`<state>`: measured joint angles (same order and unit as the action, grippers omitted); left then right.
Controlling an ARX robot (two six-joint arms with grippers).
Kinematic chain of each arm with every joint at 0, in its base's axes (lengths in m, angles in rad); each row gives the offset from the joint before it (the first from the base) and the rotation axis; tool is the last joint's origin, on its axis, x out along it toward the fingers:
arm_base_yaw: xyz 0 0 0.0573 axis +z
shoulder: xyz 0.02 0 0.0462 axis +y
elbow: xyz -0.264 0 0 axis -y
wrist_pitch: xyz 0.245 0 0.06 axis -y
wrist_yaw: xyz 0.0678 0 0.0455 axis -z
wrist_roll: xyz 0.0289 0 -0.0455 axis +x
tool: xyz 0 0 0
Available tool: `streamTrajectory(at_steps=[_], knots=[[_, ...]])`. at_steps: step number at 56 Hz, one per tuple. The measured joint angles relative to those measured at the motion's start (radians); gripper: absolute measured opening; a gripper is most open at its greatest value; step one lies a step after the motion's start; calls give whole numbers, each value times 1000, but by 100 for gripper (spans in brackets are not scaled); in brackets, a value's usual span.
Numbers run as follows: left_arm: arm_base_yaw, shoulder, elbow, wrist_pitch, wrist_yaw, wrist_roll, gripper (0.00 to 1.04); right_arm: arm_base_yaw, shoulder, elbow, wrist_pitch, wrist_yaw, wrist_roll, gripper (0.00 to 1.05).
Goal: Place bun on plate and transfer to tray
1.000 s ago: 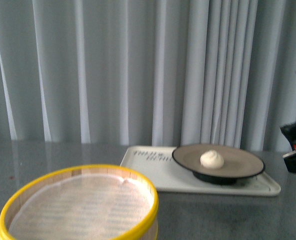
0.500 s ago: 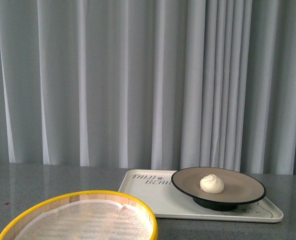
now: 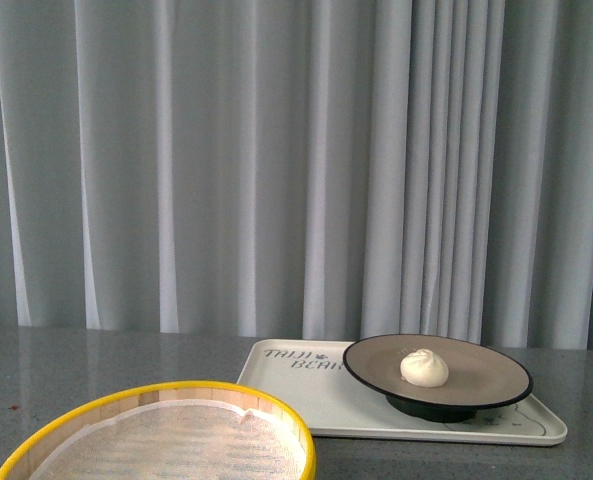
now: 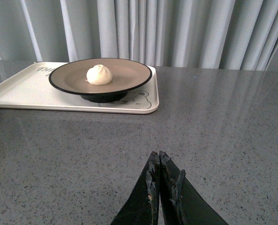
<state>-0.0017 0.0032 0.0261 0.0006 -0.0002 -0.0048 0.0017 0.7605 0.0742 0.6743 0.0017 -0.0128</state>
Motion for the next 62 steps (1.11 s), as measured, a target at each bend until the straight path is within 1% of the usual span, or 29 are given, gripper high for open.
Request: streamTrajectory(at_steps=[6,9,13,20,37,62], knots=[[0,0,0,0,0,0,98,0,-60,-16,-42,0,0,2],[0,0,0,0,0,0,98,0,-69,-42,-11,0,1,2],[0,0,0,0,0,0,98,0,-90,-62,-20,0,2,2],[0,0,0,0,0,0,98,0,-183,-69,-109,0,2,2],[0,0,0,0,0,0,98,0,-353,-69,-267,0,2,2],[0,0,0,0,0,0,98,0,-524,-69,-435,0,2,2]])
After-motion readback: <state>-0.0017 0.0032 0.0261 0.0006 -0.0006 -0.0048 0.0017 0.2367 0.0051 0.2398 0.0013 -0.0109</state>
